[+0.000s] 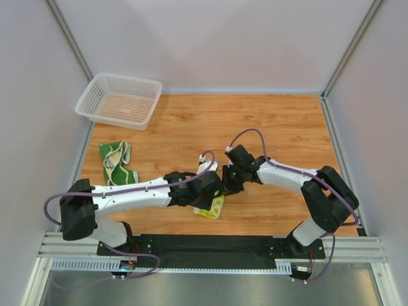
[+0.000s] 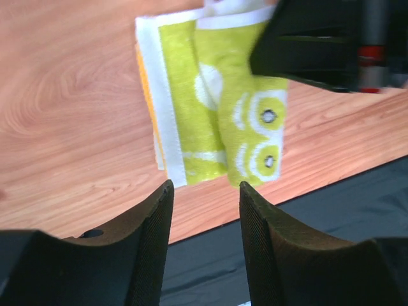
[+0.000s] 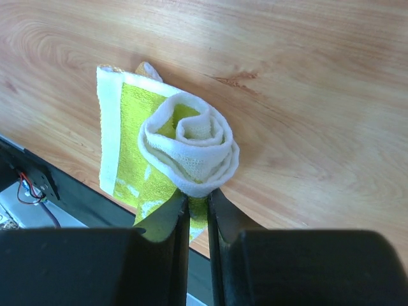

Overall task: Roll the towels
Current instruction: Roll the towel

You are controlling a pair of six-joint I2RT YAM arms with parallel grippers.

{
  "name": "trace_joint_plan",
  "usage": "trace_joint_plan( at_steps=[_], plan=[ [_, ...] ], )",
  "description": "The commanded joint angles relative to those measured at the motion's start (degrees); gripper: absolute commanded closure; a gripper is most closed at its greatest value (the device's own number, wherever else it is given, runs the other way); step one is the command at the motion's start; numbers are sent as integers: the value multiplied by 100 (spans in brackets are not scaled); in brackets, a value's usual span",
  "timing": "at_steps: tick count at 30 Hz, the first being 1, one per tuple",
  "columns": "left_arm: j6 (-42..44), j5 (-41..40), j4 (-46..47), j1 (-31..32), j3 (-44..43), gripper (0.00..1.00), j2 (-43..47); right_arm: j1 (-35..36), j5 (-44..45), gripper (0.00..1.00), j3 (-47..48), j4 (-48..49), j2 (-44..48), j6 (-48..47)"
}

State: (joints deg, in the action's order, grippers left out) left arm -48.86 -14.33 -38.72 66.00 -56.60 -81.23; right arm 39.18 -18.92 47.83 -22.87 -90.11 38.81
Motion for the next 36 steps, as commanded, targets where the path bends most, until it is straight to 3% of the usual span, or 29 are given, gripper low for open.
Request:
trace_joint_plan(
  at_steps=[1, 10, 17, 36],
  plan=[
    [166, -1247, -953, 466, -588, 48, -287, 134, 485, 91, 331, -542, -139, 153],
    [96, -1143, -734, 1029, -1266, 47, -1351, 160, 530, 91, 551, -938, -218, 224],
    [96, -1089, -242, 1240, -1327, 47, -1510, 169, 512, 91, 551, -1000, -253, 197],
    [-79, -1318, -303, 1530, -1512, 47, -2256, 204, 450, 92, 692, -1123, -359, 189]
  ],
)
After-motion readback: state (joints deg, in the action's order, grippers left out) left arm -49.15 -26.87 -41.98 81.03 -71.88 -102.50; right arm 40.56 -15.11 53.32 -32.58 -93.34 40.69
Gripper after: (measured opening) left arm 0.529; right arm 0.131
